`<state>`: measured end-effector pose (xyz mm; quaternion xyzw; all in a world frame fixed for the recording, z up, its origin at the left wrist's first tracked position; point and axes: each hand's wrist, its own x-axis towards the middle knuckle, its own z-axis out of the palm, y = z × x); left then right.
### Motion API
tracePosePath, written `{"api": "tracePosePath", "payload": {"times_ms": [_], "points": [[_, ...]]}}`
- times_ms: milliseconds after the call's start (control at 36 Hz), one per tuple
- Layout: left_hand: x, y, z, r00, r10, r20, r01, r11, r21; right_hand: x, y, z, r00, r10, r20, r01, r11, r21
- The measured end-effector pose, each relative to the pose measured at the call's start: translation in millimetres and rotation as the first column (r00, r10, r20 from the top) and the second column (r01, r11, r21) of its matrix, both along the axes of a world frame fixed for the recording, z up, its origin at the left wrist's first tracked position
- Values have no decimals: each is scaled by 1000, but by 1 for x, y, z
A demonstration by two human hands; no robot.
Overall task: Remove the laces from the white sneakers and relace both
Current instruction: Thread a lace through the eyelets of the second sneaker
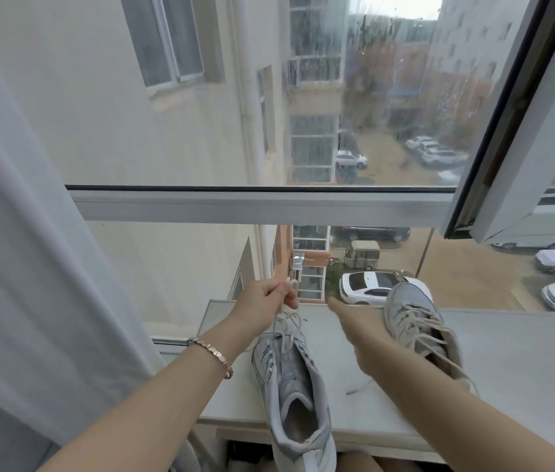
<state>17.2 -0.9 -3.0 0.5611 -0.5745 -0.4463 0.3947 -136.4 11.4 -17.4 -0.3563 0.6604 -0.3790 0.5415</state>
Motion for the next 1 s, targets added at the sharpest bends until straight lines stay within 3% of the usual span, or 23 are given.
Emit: {"api": "tracePosePath", "payload": {"times_ms": [111, 222, 361, 528, 611, 667, 778, 861, 1000], "points": [[-1, -2, 4, 996, -48, 77, 49, 999, -7, 10, 6, -2, 983, 167, -81, -180, 963, -200], [-3, -3, 5, 991, -97, 88, 102, 994, -49, 22, -1, 2, 968, 225, -110, -250, 893, -375], [-1, -6, -1, 995, -91, -31, 91, 996, -19, 29, -9, -4, 961, 276, 22, -250, 899, -360], [0, 0, -9, 997, -57, -56, 56, 998, -12, 37, -9, -4, 960, 277, -31, -267, 883, -386], [5, 13, -29, 970, 143, 197, -124, 987, -106, 34, -13, -5, 971, 232, -60, -236, 878, -417], [3, 29, -47, 917, 173, 358, -163, 985, -59, 32, -16, -4, 976, 211, -47, -210, 876, -434], [-7, 41, -62, 925, 30, 379, -113, 973, 199, 30, -22, 4, 983, 180, -39, -176, 864, -472], [-17, 34, -61, 868, -77, 491, -63, 963, 262, 24, -25, 9, 988, 153, -9, -137, 856, -498], [-25, 27, -58, 817, -106, 566, -101, 941, 323, 8, -23, 21, 991, 132, -1, -110, 824, -556]]}}
